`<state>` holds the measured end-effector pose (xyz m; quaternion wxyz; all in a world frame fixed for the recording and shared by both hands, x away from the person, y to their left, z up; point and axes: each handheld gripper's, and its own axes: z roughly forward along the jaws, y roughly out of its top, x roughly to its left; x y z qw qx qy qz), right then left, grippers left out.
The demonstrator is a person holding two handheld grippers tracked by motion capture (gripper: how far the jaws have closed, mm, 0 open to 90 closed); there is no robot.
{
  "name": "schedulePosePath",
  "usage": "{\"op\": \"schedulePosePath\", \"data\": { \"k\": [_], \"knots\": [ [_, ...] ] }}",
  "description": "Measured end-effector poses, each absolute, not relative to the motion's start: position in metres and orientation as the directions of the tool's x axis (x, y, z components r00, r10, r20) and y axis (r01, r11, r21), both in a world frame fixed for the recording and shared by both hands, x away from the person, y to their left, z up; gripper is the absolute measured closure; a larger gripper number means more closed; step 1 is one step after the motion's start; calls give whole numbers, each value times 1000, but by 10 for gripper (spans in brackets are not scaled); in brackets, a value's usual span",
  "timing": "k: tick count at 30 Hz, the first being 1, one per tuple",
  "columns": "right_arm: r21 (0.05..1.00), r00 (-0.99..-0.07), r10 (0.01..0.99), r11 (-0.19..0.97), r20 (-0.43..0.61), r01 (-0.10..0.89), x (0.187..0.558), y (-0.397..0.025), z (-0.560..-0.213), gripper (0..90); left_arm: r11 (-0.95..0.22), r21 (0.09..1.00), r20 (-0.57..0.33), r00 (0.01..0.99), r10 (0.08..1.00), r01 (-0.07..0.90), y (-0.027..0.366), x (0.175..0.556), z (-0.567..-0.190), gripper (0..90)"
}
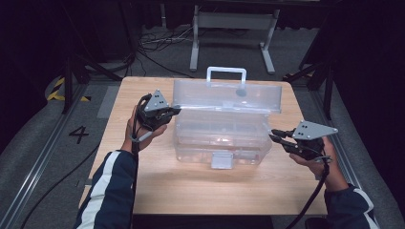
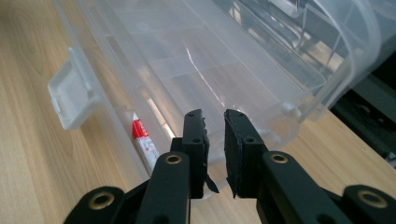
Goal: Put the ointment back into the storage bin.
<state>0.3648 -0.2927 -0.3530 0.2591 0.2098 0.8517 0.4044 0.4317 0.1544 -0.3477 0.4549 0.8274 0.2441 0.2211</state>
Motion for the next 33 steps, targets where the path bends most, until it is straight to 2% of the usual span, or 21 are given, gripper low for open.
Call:
{"op": "schedulePosePath", "data": {
  "k": [14, 33],
  "knots": [
    [799, -778, 592, 563, -209, 213, 373, -303, -364, 776, -471, 861, 139, 799, 585, 194, 165, 416, -358, 900],
    [795, -769, 610, 556, -192, 242, 379, -308, -371, 772, -533, 822, 164, 815, 555, 198, 171, 394, -372, 900]
  ]
}}
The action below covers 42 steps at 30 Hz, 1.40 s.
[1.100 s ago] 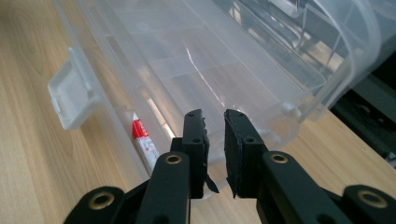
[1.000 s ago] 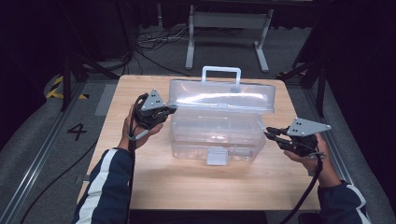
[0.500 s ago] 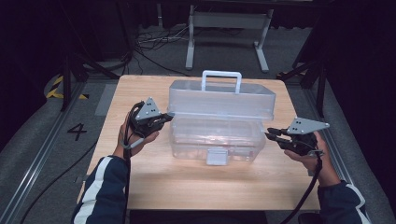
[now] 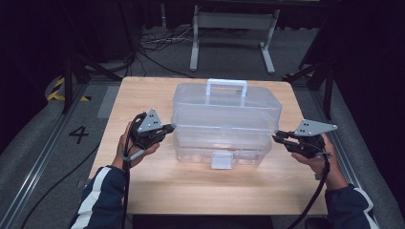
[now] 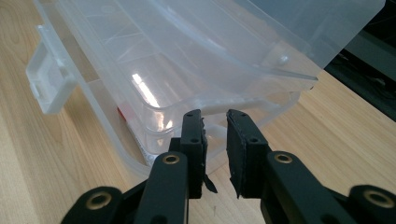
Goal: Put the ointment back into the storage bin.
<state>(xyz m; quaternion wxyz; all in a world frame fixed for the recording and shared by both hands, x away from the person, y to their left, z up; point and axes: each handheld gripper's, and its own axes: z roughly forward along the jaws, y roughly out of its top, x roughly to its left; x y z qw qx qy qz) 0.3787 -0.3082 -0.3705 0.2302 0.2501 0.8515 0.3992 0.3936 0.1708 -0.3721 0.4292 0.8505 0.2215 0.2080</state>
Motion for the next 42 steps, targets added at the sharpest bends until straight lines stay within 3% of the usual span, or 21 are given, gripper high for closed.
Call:
{"op": "schedulePosePath", "data": {
  "k": [42],
  "knots": [
    [745, -785, 595, 600, -174, 290, 370, -312, -389, 754, -628, 740, 180, 830, 529, 240, 172, 381, -399, 900]
  ]
}}
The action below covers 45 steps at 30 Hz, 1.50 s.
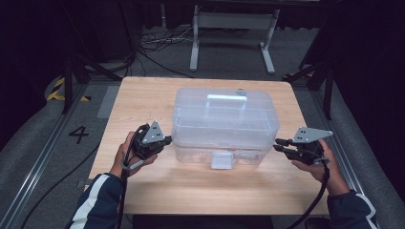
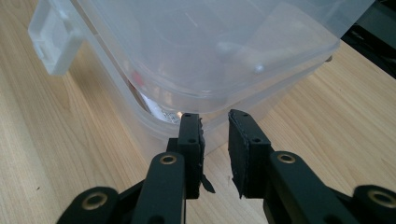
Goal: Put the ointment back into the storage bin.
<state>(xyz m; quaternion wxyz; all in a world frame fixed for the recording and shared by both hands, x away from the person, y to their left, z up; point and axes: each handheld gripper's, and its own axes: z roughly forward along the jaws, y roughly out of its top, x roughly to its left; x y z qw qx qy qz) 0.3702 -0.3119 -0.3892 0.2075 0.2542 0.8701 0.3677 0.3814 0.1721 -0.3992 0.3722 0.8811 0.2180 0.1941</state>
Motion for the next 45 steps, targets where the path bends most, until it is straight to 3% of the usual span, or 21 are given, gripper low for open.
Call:
{"op": "schedulePosePath", "data": {
  "k": [36, 45],
  "knots": [
    [727, -778, 607, 606, -162, 322, 374, -316, -396, 733, -601, 754, 144, 825, 546, 266, 181, 378, -414, 900],
    [734, -771, 615, 598, -164, 321, 374, -317, -394, 693, -602, 754, 161, 813, 560, 265, 187, 375, -410, 821]
  ]
}}
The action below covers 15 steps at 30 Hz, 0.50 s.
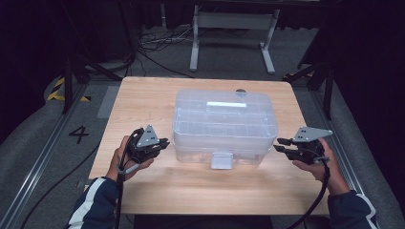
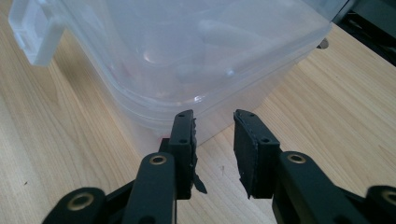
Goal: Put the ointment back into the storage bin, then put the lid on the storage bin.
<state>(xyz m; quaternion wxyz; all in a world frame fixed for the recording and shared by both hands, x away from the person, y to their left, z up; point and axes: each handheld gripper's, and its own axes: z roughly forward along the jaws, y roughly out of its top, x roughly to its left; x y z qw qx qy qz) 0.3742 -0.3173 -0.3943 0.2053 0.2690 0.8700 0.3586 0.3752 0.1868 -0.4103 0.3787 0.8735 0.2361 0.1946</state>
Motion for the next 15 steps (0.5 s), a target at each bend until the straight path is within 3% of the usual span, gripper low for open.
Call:
{"op": "schedulePosePath", "data": {
  "k": [15],
  "knots": [
    [708, -772, 597, 641, -216, 298, 366, -318, -388, 604, -622, 733, 184, 801, 570, 275, 202, 359, -412, 662]
  ]
}}
